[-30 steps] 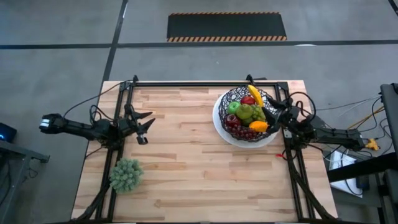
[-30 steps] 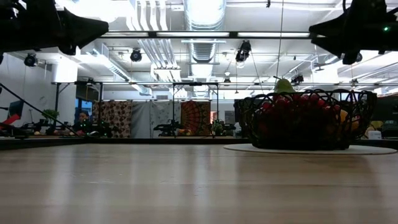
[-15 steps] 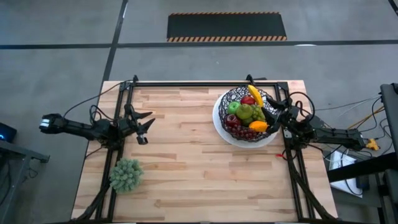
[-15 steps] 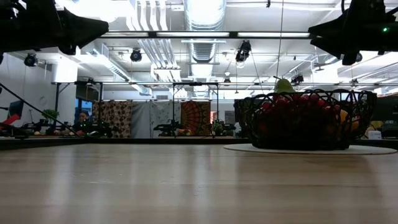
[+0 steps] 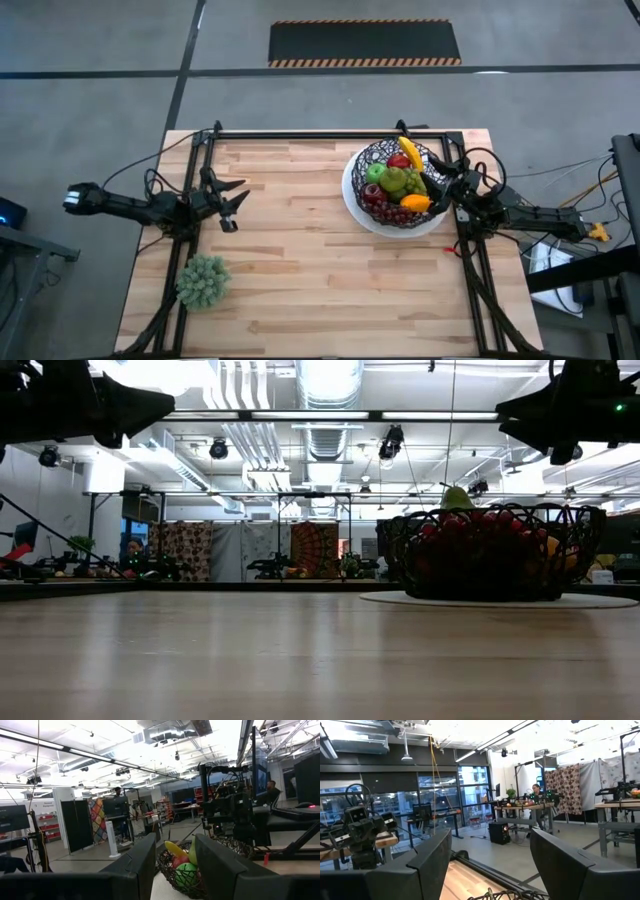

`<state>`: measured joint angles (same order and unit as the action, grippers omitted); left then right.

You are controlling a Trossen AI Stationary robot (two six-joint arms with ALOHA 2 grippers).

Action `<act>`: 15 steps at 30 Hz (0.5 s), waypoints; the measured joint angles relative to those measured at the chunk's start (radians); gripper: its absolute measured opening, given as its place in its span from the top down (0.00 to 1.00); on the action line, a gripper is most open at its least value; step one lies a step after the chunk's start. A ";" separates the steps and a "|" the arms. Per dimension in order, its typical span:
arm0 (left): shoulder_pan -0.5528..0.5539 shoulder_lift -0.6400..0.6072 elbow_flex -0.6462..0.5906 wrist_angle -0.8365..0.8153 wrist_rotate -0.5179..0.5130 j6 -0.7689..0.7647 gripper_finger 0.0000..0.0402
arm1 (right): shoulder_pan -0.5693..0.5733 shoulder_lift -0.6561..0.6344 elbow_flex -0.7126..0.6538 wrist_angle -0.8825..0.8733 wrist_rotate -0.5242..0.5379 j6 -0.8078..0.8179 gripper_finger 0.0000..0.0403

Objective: Build produce basket
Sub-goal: Return to Home Position

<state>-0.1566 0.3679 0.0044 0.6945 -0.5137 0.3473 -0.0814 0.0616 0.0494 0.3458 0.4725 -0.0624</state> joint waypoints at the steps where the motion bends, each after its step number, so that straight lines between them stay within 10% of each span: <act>1: 0.000 0.000 0.000 0.000 0.000 0.000 0.70 | 0.000 0.000 0.000 0.000 0.000 0.000 0.37; 15: 0.000 0.003 0.000 -0.001 0.000 0.000 0.70 | 0.000 0.000 0.000 0.000 0.000 0.000 0.36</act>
<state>-0.1566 0.3711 0.0044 0.6938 -0.5133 0.3473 -0.0814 0.0616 0.0494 0.3457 0.4725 -0.0624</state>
